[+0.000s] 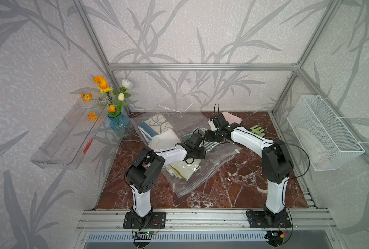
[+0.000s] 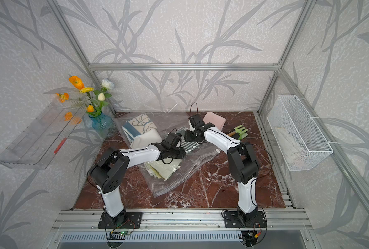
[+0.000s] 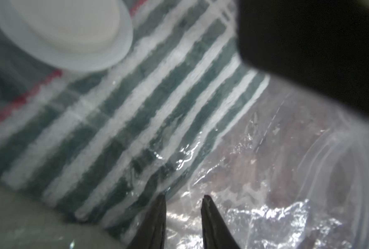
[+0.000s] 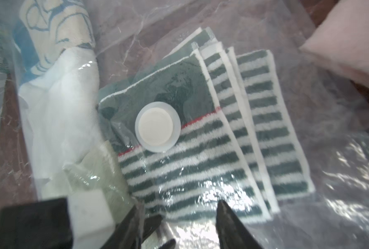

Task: Place the folded towel into the vacuum bag
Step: Adjust the vacuum bag at the center of the board.

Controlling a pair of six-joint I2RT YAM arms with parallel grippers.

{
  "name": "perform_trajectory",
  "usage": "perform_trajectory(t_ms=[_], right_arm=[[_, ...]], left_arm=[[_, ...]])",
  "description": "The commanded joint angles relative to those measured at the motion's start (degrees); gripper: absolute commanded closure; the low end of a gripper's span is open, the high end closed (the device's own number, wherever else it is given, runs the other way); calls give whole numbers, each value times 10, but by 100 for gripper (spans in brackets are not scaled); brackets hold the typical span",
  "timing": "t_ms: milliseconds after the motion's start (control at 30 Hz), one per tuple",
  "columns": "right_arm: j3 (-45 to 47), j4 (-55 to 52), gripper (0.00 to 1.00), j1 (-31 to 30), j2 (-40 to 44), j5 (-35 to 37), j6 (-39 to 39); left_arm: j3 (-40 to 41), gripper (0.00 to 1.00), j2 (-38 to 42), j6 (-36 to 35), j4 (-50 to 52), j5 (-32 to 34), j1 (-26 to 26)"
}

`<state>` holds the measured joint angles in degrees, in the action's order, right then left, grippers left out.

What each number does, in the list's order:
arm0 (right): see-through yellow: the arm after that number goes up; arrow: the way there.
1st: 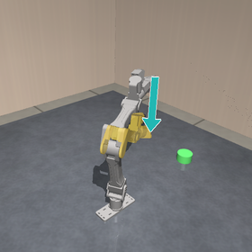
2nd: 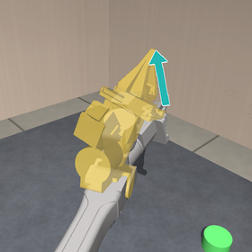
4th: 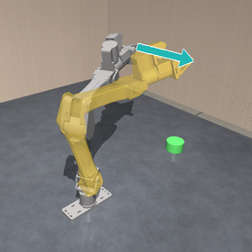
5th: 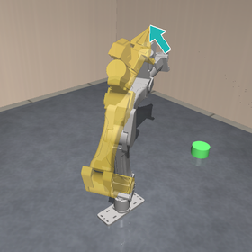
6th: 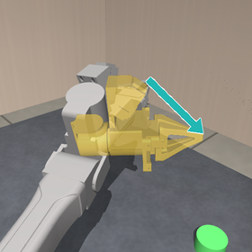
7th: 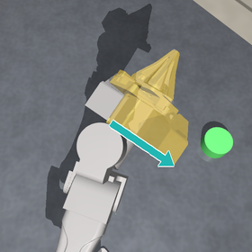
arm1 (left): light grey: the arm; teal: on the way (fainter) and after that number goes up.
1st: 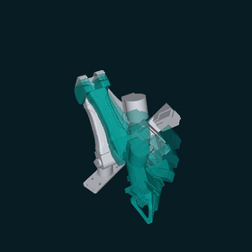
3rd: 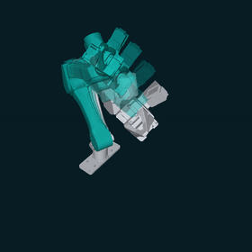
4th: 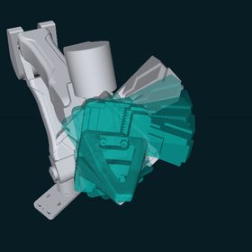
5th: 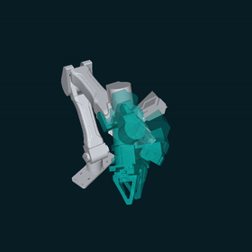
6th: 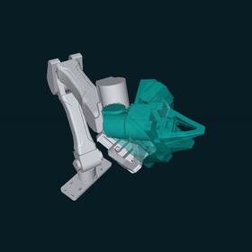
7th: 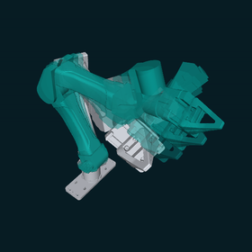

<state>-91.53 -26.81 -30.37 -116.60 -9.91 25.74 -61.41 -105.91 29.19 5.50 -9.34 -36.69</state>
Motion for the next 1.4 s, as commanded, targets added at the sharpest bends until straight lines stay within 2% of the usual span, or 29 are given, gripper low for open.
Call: perform_trajectory(t_ms=[0,100,267,433,600,667,767,933,1067,1133,1300,1367], right_arm=[[-37,-38,47,1,-47,-6,-17],[-27,-36,48,-2,-71,-7,-17],[47,-21,48,-27,-55,1,-13],[161,9,48,-48,1,29,10],[222,10,49,-51,89,-27,15],[217,-13,49,-51,131,-9,13],[194,-30,50,-50,145,26,10],[167,-12,52,-55,81,18,32],[174,2,54,-59,53,16,38],[150,-30,54,-53,44,4,17],[109,-56,53,17,91,-3,-6],[65,-85,46,54,85,29,-14]], left_arm=[[69,70,38,15,12,25,5],[129,71,81,20,26,39,9],[190,71,163,32,70,64,18],[197,71,242,38,121,79,23],[169,71,290,38,160,81,25],[148,71,299,31,164,80,24],[120,70,283,19,127,55,25],[37,70,202,10,112,16,24],[13,70,169,10,98,9,24],[16,70,174,8,100,11,24],[31,68,202,-10,128,38,25],[39,68,212,-9,136,45,24]])
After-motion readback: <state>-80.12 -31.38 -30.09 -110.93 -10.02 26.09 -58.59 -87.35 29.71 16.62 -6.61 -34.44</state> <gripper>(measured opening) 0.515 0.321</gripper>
